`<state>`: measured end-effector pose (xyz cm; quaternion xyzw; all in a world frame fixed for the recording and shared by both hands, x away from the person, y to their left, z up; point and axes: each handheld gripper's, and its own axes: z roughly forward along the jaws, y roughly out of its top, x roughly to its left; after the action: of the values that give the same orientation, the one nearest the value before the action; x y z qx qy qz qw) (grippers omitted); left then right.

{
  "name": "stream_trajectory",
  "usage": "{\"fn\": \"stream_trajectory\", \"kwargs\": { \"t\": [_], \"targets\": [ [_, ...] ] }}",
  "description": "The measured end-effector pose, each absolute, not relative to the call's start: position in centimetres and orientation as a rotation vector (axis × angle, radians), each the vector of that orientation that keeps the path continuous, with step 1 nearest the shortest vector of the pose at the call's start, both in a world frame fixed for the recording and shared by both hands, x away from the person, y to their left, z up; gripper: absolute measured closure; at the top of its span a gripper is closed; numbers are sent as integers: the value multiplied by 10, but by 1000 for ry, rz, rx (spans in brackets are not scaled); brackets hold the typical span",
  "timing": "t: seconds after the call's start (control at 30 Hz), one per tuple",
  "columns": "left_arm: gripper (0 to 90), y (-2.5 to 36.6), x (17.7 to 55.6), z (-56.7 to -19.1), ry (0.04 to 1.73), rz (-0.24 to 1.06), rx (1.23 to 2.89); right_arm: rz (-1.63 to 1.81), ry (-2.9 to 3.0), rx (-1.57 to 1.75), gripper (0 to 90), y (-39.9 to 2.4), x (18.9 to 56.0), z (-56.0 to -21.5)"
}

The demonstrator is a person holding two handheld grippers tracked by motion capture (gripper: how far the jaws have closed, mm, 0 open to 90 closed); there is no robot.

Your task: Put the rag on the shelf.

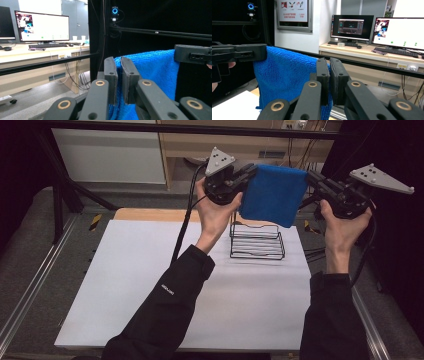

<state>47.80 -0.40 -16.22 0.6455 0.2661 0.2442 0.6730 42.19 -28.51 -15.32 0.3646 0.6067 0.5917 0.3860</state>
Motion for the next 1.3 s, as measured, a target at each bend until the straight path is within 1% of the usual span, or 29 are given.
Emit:
{"fn": "stream_trajectory", "kwargs": {
  "t": [0.13,0.37,0.63,0.83,1.07,1.3],
  "targets": [
    [836,-6,484,-158,601,550,1443,1493,1544,934,866,-286,430,-147],
    [836,-9,494,-150,604,591,1439,1504,1532,935,866,-287,444,-140],
    [836,-11,508,-145,612,590,1411,1507,1529,932,866,-288,458,-135],
    [836,-15,521,-147,615,597,1415,1496,1516,943,866,-291,472,-131],
    [836,-15,533,-149,614,620,1410,1479,1527,945,865,-289,489,-134],
    [835,-15,542,-160,619,609,1428,1445,1540,944,866,-288,500,-138]
  ]
}}
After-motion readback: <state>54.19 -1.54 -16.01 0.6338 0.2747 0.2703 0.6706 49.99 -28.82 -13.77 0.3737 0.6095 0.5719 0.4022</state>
